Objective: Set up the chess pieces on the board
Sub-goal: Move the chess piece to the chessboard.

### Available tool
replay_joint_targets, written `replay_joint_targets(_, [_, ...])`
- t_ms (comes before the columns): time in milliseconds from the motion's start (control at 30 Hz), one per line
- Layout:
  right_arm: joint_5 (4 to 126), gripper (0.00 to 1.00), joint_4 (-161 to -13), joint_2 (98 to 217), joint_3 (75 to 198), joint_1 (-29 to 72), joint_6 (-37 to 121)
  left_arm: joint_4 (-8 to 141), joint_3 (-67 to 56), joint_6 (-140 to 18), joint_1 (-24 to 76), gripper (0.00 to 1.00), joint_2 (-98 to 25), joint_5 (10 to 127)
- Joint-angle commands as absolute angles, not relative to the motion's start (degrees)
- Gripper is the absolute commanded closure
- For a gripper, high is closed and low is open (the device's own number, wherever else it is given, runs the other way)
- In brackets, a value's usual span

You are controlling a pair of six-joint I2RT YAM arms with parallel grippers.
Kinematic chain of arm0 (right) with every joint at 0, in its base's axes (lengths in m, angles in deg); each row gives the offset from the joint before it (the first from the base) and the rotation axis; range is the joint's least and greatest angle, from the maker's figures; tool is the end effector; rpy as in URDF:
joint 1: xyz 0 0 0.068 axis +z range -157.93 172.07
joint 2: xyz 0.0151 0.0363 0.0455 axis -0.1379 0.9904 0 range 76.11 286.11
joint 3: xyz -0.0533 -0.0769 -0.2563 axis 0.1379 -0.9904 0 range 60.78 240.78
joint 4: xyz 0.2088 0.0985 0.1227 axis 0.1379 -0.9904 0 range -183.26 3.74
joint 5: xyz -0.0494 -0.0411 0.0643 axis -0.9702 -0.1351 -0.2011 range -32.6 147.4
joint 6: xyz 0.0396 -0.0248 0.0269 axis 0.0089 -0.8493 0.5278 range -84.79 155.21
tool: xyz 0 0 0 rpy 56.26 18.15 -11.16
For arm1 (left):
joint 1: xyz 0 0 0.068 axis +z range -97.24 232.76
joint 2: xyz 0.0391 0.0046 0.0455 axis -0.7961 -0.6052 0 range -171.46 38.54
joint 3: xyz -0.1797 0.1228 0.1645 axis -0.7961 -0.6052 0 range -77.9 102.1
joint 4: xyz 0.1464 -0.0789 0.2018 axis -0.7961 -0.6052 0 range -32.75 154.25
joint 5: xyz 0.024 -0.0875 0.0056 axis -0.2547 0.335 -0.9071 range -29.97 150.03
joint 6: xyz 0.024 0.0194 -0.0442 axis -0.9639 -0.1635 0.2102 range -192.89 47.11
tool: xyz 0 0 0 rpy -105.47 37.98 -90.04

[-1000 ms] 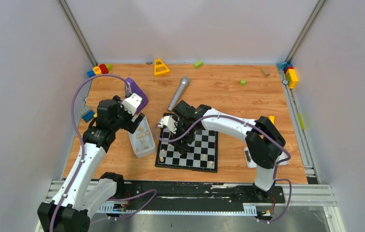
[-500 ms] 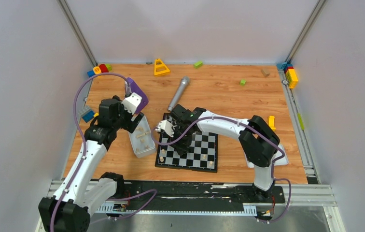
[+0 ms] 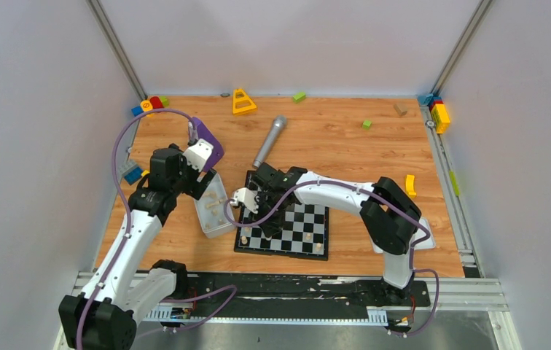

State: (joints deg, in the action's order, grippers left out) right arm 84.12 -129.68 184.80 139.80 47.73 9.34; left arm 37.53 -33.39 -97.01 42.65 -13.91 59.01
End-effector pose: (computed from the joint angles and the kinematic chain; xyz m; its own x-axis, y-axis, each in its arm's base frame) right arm 0.2001 0.3211 0.1933 -0.1316 -0.8834 -0.4497 -0.9655 0.0115 0.2600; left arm 0.1973 -0.0344 0.2861 -0.4451 0.4945 -0.7466 0.3758 0.8599 0.3455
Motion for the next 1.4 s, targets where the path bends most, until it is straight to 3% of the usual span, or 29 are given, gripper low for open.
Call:
replay_joint_targets(0, [86.76,0.89,-128.56,181.83,140.39,49.72,8.62,40.12,-33.44,-96.39,42.97,0.00,-13.97,58.36])
replay_joint_targets(333, [84.78,0.85,-128.47,183.38,140.38,52.18,8.40,40.03,-33.42,-96.36,43.00,0.00,-14.02,58.43])
replay_joint_targets(400, [84.48,0.81,-128.45,183.43,140.48,52.28,8.41,40.06,-33.47,-96.33,43.00,0.00,-14.02,58.51])
replay_joint_targets(567, [82.87,0.56,-128.30,182.98,140.49,52.46,8.49,39.99,-33.50,-96.36,43.06,0.00,-13.95,58.61])
replay_joint_targets(733, [80.98,0.48,-128.28,181.01,141.18,52.46,8.33,39.99,-33.51,-96.36,43.09,0.00,-13.93,58.75])
replay_joint_targets(1000, [76.53,0.48,-127.64,179.61,145.34,50.45,9.94,39.94,-33.47,-96.35,43.08,0.00,-13.77,58.74])
replay_joint_targets(1367, [72.25,0.49,-126.20,186.74,150.42,48.20,13.17,40.42,-33.19,-95.71,43.79,0.00,-14.76,56.36])
